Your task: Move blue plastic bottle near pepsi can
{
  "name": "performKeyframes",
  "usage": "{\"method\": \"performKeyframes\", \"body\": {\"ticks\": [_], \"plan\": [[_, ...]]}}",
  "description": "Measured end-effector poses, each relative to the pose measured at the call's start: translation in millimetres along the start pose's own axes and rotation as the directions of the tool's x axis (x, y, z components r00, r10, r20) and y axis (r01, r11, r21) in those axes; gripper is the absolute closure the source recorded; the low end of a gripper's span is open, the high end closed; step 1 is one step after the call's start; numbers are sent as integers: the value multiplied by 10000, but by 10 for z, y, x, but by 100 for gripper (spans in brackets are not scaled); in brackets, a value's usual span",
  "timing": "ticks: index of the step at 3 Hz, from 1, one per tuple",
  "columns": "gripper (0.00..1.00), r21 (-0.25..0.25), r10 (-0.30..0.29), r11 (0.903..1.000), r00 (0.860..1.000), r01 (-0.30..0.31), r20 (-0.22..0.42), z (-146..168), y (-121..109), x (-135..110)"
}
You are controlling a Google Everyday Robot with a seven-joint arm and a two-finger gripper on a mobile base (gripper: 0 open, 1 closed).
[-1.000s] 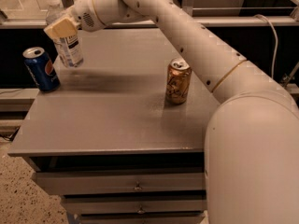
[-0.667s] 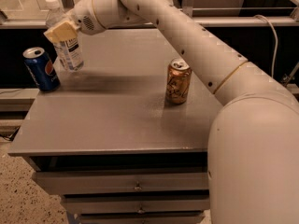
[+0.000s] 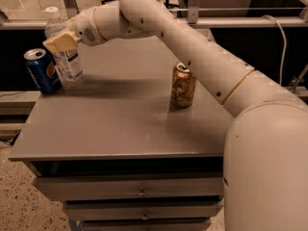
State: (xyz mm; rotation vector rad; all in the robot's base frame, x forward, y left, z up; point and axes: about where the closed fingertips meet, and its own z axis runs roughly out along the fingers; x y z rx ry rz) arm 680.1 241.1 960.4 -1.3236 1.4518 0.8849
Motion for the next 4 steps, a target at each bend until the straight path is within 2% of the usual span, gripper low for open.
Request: {"method": "performKeyframes", "body": {"ticks": [2, 3, 4], "plan": [[5, -414, -430, 9982, 9991, 429, -23, -14, 78, 155], [0, -710, -662, 9953, 9978, 658, -31, -24, 108, 191], [0, -844, -760, 9936, 9971, 757, 0, -20, 121, 201]]}}
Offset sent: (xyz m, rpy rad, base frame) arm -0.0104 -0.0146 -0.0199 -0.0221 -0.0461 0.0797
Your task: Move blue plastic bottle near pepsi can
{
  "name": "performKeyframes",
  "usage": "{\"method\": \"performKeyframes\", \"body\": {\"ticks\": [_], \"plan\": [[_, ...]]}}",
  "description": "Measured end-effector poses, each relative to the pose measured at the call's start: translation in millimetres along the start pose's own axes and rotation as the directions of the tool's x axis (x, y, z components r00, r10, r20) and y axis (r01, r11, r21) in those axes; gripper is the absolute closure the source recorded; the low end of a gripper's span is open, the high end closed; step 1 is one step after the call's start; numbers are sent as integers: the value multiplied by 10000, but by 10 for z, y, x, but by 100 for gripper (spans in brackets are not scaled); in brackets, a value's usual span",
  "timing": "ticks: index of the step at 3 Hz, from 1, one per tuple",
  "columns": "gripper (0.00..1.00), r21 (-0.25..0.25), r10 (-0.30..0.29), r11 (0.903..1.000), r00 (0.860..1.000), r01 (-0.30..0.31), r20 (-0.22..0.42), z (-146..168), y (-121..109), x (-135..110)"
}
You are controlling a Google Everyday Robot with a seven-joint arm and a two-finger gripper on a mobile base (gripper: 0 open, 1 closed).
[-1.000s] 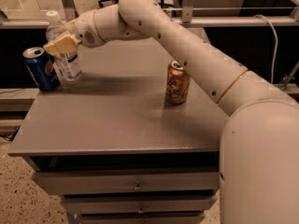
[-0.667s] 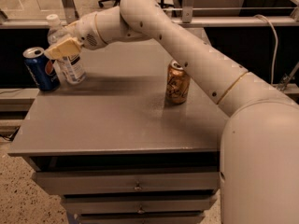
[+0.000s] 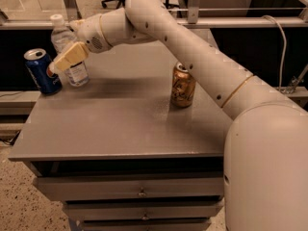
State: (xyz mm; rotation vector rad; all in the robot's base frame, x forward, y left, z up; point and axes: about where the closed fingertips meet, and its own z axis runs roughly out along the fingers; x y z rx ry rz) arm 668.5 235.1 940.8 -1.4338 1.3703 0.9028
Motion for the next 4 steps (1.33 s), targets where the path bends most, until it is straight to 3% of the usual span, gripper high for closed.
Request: {"method": "performKeyframes", "body": {"ticks": [1, 2, 3, 4], "plan": [[0, 526, 64, 9986, 9979, -30, -651, -439, -60, 76], [0, 1448, 277, 9894, 9925, -102, -1191, -1009, -154, 144], [0, 2934, 701, 9555, 9896, -304, -1256, -1671, -175, 151], [0, 3646, 796, 9305, 9910, -352, -1076, -1901, -283, 181]]}}
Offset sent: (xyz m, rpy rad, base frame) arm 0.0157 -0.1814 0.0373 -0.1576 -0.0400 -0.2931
